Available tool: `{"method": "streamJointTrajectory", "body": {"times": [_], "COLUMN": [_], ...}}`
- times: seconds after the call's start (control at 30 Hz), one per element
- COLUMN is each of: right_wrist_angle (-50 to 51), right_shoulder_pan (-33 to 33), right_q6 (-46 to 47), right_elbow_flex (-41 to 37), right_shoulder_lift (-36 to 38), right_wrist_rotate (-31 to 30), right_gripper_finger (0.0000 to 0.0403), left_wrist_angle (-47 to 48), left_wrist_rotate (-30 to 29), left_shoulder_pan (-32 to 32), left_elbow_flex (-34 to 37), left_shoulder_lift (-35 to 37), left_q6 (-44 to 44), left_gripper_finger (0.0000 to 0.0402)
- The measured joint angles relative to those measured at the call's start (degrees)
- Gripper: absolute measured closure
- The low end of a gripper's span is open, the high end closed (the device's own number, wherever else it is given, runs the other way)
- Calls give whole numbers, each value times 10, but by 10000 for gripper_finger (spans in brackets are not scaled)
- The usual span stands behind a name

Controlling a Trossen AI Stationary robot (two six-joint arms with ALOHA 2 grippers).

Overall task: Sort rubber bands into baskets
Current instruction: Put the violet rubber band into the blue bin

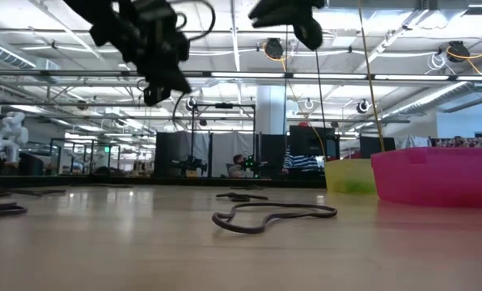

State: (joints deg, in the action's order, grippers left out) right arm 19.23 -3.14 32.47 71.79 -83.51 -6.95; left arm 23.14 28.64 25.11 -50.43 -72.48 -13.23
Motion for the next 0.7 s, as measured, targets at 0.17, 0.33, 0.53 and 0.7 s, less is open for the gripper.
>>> {"method": "streamJointTrajectory", "body": {"times": [0.17,0.33,0.53,0.7], "right_wrist_angle": [-91,-131,-145,-149], "right_shoulder_pan": [1,-3,-16,-25], "right_q6": [-9,-2,24,50], "right_elbow_flex": [1,0,0,0], "right_shoulder_lift": [-14,-41,-74,-95], "right_wrist_rotate": [-9,3,10,10], "right_gripper_finger": [337,291,195,131], "left_wrist_angle": [-63,-131,-170,-166], "left_wrist_rotate": [-2,-3,-11,-19], "left_shoulder_pan": [-67,-125,-169,-182], "left_elbow_flex": [0,0,0,0], "left_shoulder_lift": [15,14,14,14], "left_q6": [-58,-95,-105,-105], "left_gripper_finger": [401,401,401,401]}}
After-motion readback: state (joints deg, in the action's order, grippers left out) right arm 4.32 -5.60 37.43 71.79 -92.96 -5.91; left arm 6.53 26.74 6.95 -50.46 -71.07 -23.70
